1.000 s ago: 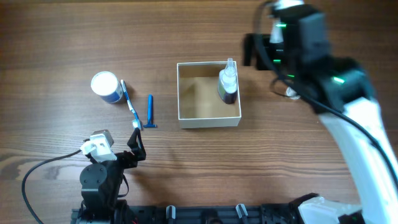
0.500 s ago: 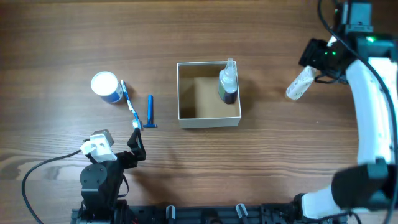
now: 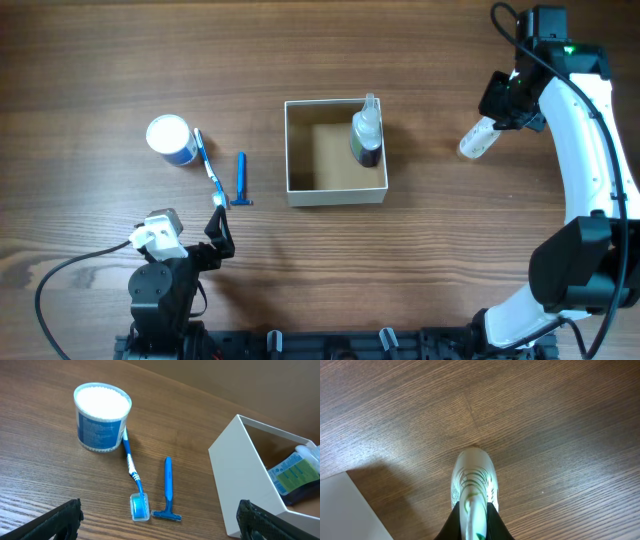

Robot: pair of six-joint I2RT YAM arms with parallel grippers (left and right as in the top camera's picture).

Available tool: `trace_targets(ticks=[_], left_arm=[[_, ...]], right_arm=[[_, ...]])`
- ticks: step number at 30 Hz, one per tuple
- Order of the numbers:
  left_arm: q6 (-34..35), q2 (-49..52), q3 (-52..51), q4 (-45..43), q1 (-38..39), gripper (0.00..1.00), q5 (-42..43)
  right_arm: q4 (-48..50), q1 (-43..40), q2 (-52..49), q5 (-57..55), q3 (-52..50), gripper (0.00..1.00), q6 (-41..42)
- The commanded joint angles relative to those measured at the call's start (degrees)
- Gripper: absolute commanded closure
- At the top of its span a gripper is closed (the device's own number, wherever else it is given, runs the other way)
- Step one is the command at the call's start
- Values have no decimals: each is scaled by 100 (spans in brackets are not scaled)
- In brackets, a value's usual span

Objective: Pack container
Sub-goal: 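Move the right gripper to the white lotion tube and grasp it, then carry the lotion tube into the box's right side and release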

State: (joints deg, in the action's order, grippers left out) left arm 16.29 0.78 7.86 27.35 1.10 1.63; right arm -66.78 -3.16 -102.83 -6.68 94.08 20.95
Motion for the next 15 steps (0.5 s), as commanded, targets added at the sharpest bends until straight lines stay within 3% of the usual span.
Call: trace_targets(ticks=[1,6,10,15], left_arm=[[68,-61,-7,-15,-31,0,28],[68,-61,-7,-15,-31,0,28],[68,-61,-7,-15,-31,0,28],[68,-61,-7,-15,-31,0,28]], right_arm=[[46,118,592,31,-2,96,-11],[-9,669,1665,76,9,96,-138],[7,1613,2658,70,9,96,-160],[-107,2704,3071,74,7,96,70]])
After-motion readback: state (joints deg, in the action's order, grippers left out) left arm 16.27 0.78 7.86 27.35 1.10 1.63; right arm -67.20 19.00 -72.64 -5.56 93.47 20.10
